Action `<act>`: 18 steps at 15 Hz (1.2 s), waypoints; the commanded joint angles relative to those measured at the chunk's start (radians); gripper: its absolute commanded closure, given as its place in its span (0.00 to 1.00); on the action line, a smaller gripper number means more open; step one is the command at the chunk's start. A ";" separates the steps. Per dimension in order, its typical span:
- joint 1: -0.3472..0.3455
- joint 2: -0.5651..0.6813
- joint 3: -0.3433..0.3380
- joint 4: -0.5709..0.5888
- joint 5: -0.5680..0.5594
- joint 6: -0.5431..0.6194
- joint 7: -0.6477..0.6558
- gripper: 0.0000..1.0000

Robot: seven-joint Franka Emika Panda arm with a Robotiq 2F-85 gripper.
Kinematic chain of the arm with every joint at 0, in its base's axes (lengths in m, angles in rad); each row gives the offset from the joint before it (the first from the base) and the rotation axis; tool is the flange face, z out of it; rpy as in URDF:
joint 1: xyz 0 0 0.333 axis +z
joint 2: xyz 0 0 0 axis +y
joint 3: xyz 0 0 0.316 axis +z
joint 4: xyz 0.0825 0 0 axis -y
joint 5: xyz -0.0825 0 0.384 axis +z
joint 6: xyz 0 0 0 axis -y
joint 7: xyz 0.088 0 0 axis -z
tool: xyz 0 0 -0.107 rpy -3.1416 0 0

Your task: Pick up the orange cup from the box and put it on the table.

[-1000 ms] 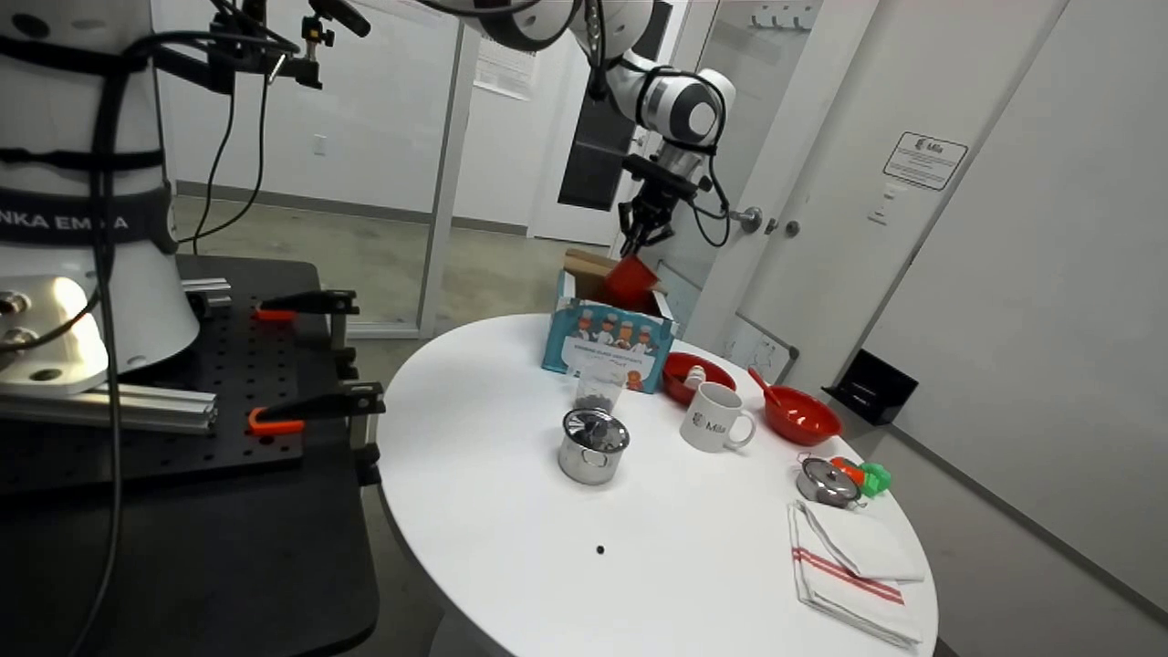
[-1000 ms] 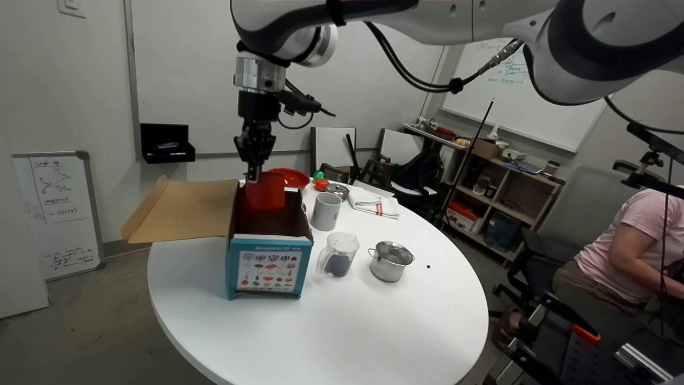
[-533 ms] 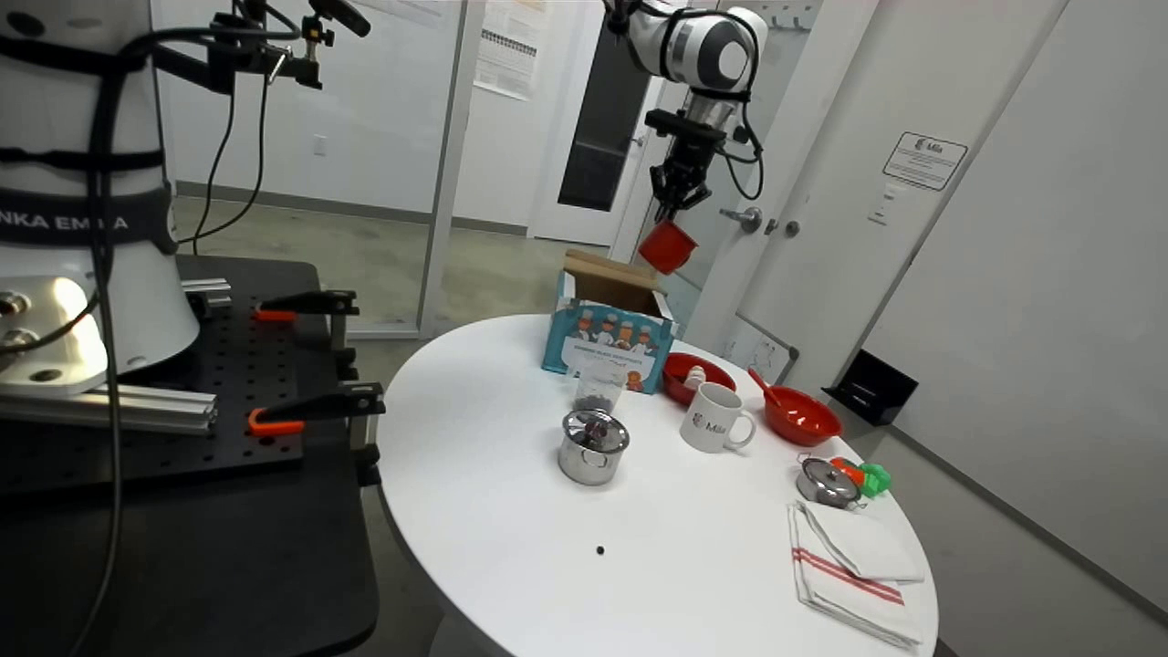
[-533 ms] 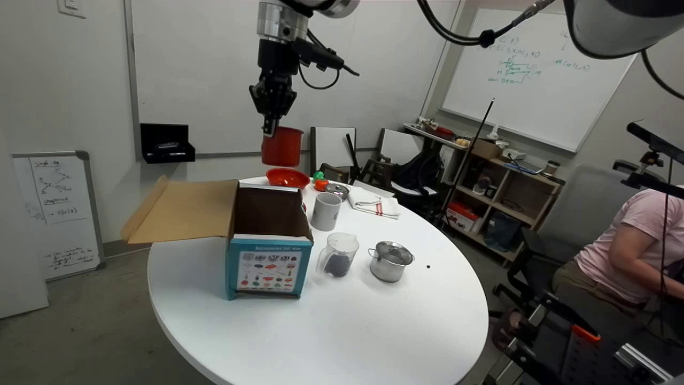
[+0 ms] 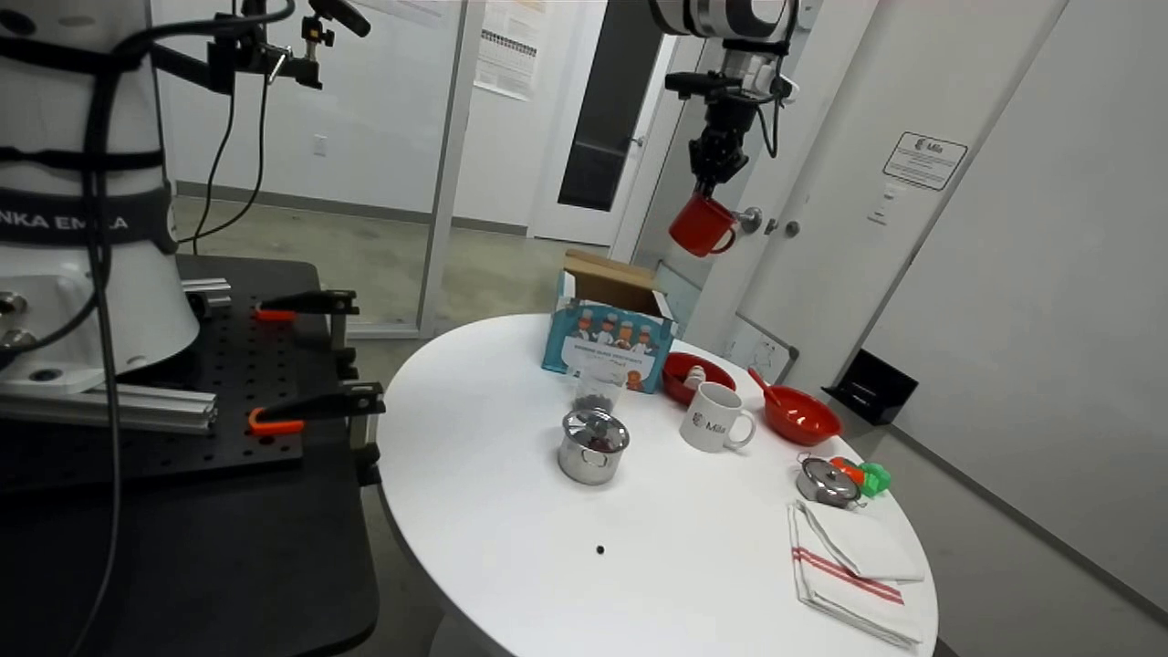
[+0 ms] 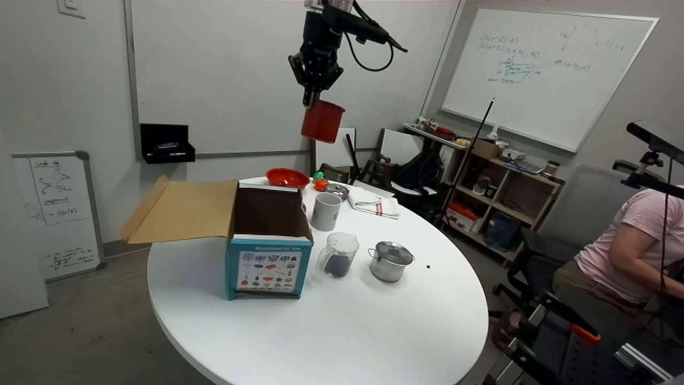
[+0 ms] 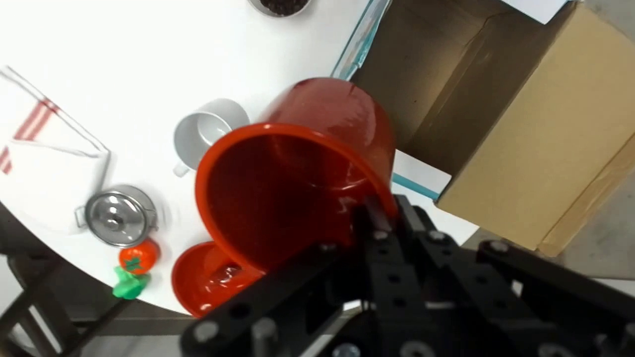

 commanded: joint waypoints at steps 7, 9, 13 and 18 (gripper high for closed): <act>-0.012 -0.327 -0.137 -0.519 0.019 0.091 0.325 0.98; -0.028 -0.376 -0.161 -0.620 0.023 0.100 0.373 0.98; -0.088 -0.454 -0.214 -0.838 0.025 0.179 0.468 0.98; -0.126 -0.522 -0.307 -1.109 -0.129 0.401 0.696 0.98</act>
